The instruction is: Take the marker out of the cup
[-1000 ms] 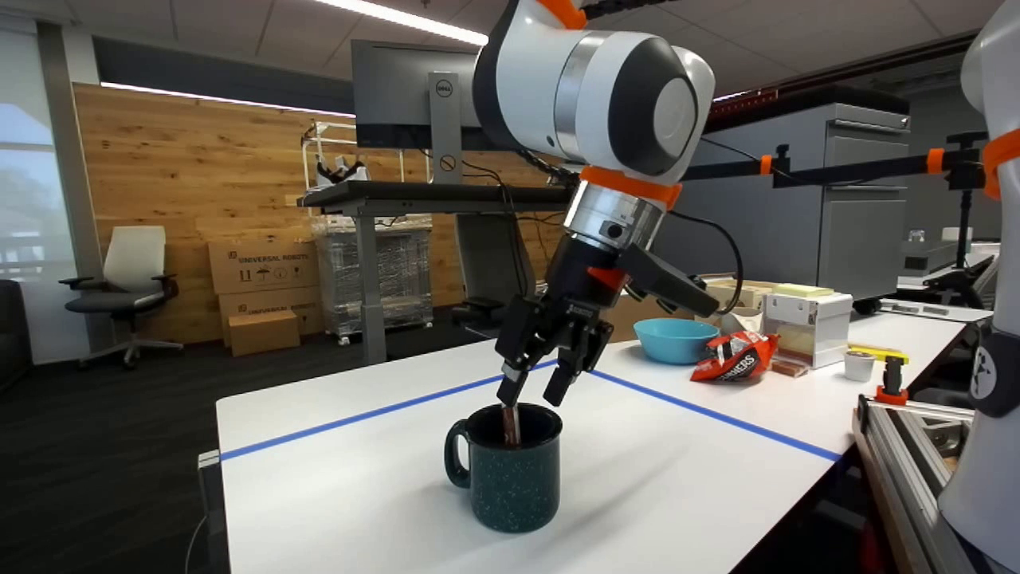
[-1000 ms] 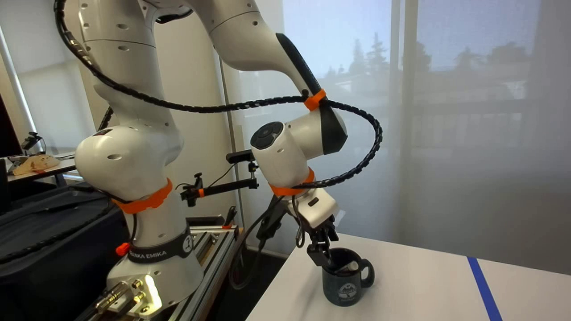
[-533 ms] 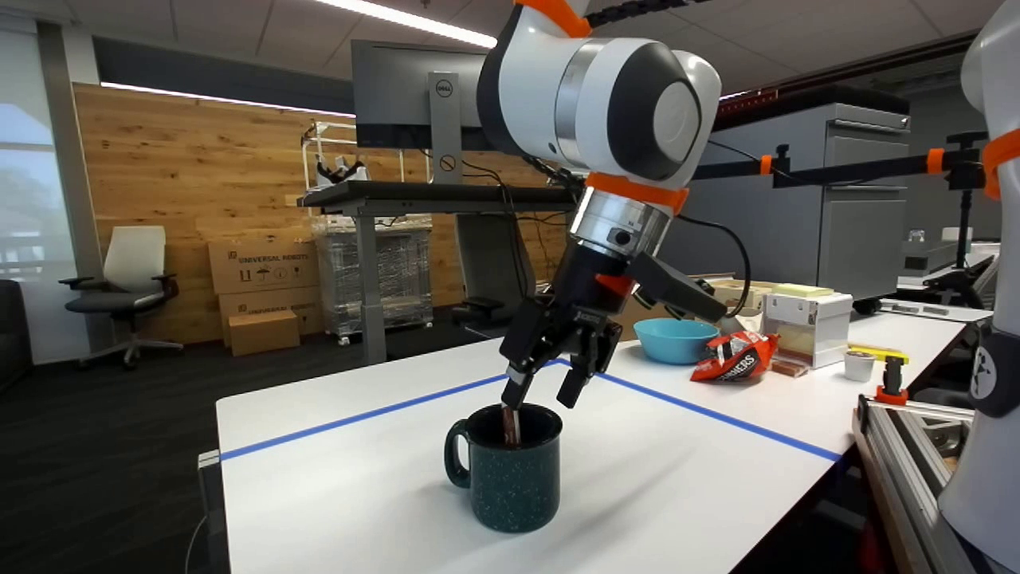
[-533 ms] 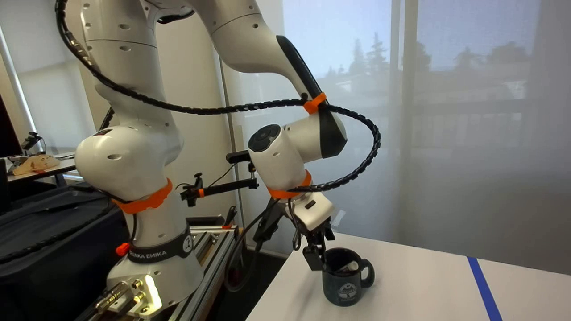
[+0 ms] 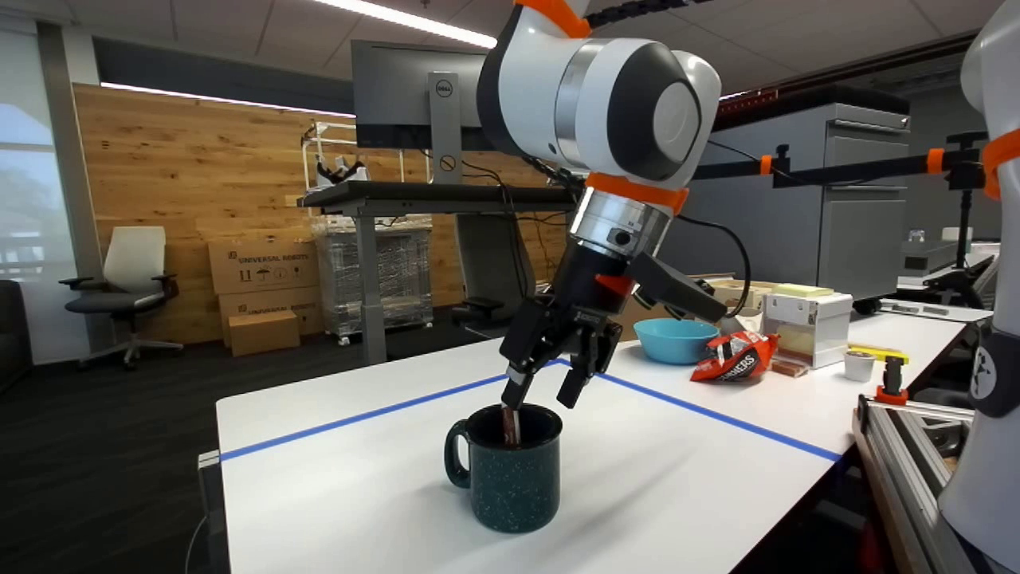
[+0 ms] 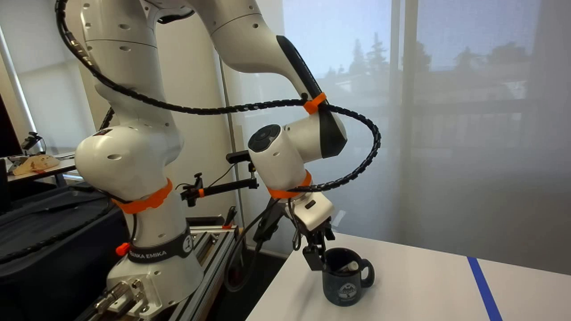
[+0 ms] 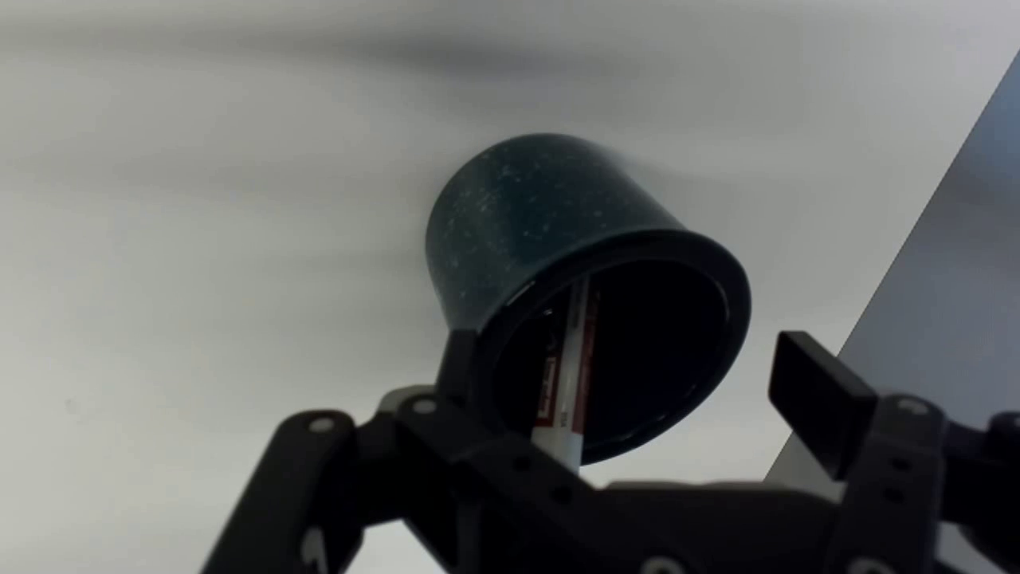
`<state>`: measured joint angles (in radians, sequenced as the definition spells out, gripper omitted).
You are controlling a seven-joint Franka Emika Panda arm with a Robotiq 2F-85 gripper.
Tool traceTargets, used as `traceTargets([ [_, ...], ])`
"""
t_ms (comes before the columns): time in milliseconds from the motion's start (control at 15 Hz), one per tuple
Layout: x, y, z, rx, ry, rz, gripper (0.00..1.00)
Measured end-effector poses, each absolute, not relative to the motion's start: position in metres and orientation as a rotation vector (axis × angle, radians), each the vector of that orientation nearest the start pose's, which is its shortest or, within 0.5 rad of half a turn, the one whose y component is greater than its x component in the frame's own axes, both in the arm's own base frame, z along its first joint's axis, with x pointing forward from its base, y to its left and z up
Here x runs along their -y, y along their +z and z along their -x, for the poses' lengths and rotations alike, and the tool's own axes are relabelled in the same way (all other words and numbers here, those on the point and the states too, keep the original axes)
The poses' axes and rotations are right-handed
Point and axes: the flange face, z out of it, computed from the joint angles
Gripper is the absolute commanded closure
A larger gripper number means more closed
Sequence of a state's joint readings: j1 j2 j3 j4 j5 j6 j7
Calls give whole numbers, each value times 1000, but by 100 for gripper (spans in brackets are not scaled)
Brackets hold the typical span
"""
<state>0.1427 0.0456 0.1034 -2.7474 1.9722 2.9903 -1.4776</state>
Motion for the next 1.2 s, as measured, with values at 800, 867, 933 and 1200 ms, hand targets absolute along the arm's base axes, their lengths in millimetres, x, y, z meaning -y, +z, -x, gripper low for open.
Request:
traceTargets([
  [800, -16, 187, -338, -271, -421, 2747, 0],
  [867, -15, 186, -342, -271, -400, 2728, 0],
  [933, -14, 186, -346, -275, -383, 2706, 0],
  [1200, -6, 193, -368, -316, -367, 2617, 28],
])
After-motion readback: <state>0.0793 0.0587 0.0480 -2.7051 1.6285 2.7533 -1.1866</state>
